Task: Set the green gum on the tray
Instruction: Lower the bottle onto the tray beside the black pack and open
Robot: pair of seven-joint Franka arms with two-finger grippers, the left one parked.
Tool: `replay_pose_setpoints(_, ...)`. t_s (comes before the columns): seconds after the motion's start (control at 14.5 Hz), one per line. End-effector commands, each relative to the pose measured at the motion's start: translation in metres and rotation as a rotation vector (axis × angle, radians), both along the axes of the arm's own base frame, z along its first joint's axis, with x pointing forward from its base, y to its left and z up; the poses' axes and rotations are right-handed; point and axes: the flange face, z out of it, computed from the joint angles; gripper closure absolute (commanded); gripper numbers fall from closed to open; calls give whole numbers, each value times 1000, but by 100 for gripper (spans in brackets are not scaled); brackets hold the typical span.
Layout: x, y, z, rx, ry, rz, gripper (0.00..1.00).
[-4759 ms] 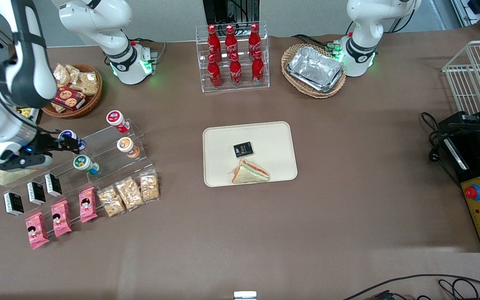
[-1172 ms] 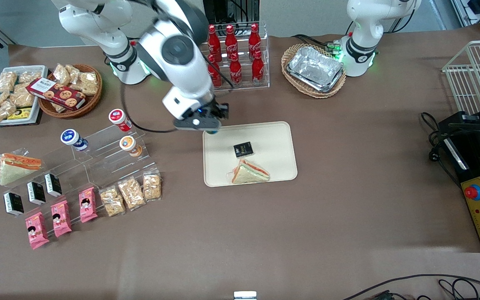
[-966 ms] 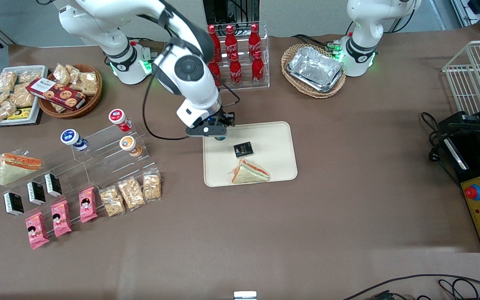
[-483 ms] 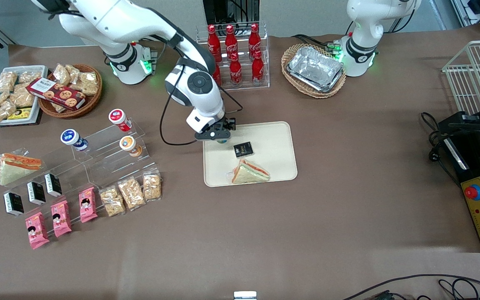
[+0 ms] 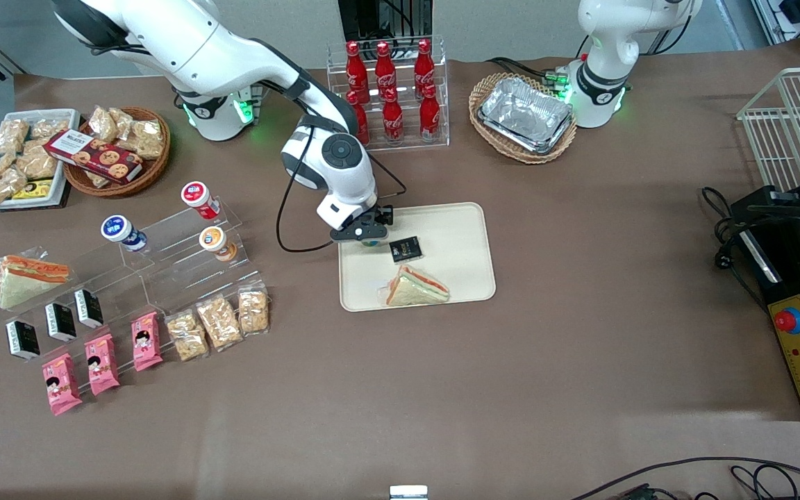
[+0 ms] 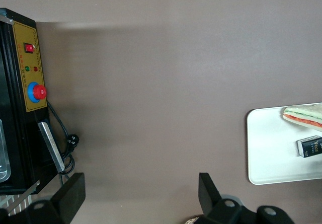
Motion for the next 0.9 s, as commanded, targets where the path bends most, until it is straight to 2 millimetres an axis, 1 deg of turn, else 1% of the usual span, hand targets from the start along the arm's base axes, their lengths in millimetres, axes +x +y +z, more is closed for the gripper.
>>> replay_pose_setpoints(0.0,4,6,-4,15,-14,-2,100)
replay_pose_setpoints(0.07,5,6,-5,17,-13,-4,100)
replay_pose_setpoints(0.14,5,5,-7,16,-10,-7,95)
replay_pose_setpoints(0.21,6,4,-7,16,-11,-7,74)
replay_pose_setpoints(0.34,10,3,-9,27,-15,-14,13)
replay_pose_setpoints(0.41,10,3,-9,27,-15,-14,3)
replay_pose_setpoints(0.62,15,0,-5,27,-25,-13,2)
replay_pose_setpoints(0.69,19,-2,8,28,-50,-12,2)
replay_pose_setpoints(0.76,22,-3,29,21,-80,-17,2)
replay_pose_setpoints(0.83,28,-11,59,-9,-110,-31,1)
